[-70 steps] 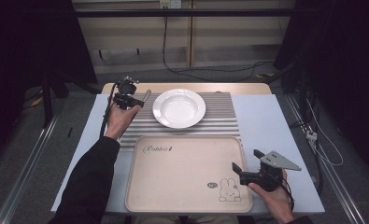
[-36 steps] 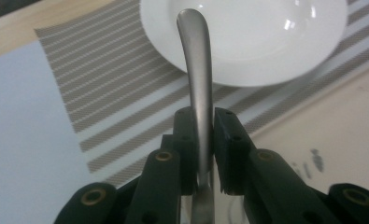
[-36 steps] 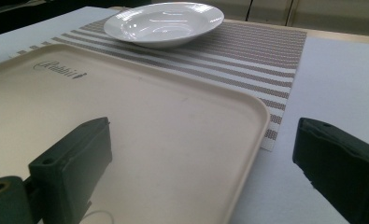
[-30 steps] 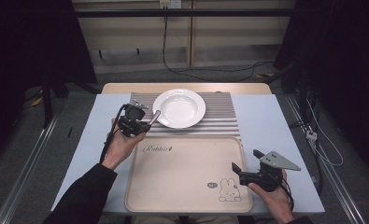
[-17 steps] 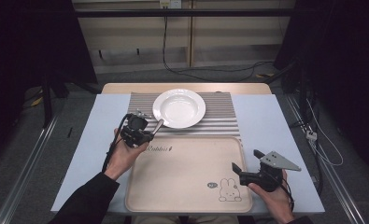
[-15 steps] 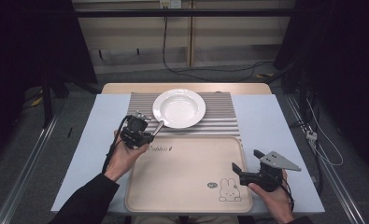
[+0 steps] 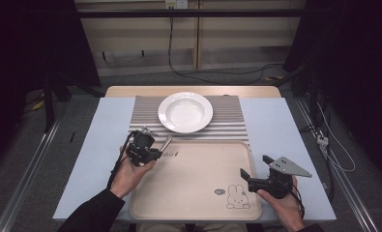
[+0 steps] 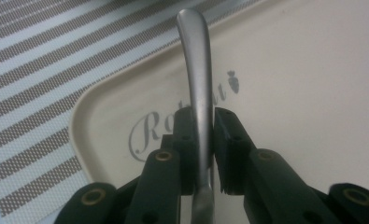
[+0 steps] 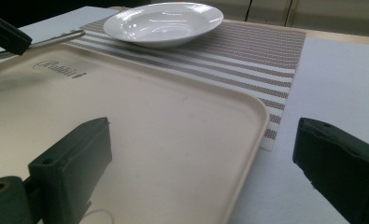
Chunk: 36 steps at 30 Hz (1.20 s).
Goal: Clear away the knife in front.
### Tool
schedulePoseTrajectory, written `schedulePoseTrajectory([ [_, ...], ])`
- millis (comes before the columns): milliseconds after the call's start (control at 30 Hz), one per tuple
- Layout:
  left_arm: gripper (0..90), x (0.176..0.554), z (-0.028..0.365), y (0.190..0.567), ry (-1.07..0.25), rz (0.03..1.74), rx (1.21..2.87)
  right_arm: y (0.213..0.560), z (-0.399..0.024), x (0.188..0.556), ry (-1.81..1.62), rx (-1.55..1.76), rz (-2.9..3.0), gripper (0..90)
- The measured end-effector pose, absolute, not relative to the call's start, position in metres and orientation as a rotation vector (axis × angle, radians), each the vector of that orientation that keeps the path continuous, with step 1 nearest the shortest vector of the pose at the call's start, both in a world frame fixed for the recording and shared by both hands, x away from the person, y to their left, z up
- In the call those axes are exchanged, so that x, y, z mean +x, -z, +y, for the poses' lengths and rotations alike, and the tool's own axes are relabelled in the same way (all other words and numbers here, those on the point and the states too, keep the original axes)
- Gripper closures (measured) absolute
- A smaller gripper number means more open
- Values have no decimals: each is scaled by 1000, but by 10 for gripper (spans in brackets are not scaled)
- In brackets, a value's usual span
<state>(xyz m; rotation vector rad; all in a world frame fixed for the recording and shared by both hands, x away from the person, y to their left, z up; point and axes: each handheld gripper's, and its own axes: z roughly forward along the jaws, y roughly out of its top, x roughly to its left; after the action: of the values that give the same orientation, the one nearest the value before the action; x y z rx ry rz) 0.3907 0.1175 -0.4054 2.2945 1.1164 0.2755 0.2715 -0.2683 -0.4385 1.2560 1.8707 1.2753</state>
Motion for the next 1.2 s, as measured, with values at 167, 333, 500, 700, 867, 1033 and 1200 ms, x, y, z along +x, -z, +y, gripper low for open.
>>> schedulePoseTrajectory([
  [167,797,387,113,412,-265,1117,2311,438,-268,271,-1271,1253,1876,45],
  [333,797,385,110,420,-245,1124,2323,438,-268,272,-1276,1255,1873,44],
  [500,797,384,108,426,-216,1132,2336,439,-268,271,-1278,1254,1874,44],
  [700,796,383,108,429,-205,1130,2337,438,-268,271,-1273,1251,1877,44],
  [867,795,383,110,430,-195,1117,2336,438,-267,271,-1273,1250,1878,44],
  [1033,785,386,114,433,-152,1117,2323,438,-268,271,-1273,1250,1877,45],
  [1200,730,386,116,432,-116,1113,2300,438,-268,271,-1276,1252,1875,44],
])
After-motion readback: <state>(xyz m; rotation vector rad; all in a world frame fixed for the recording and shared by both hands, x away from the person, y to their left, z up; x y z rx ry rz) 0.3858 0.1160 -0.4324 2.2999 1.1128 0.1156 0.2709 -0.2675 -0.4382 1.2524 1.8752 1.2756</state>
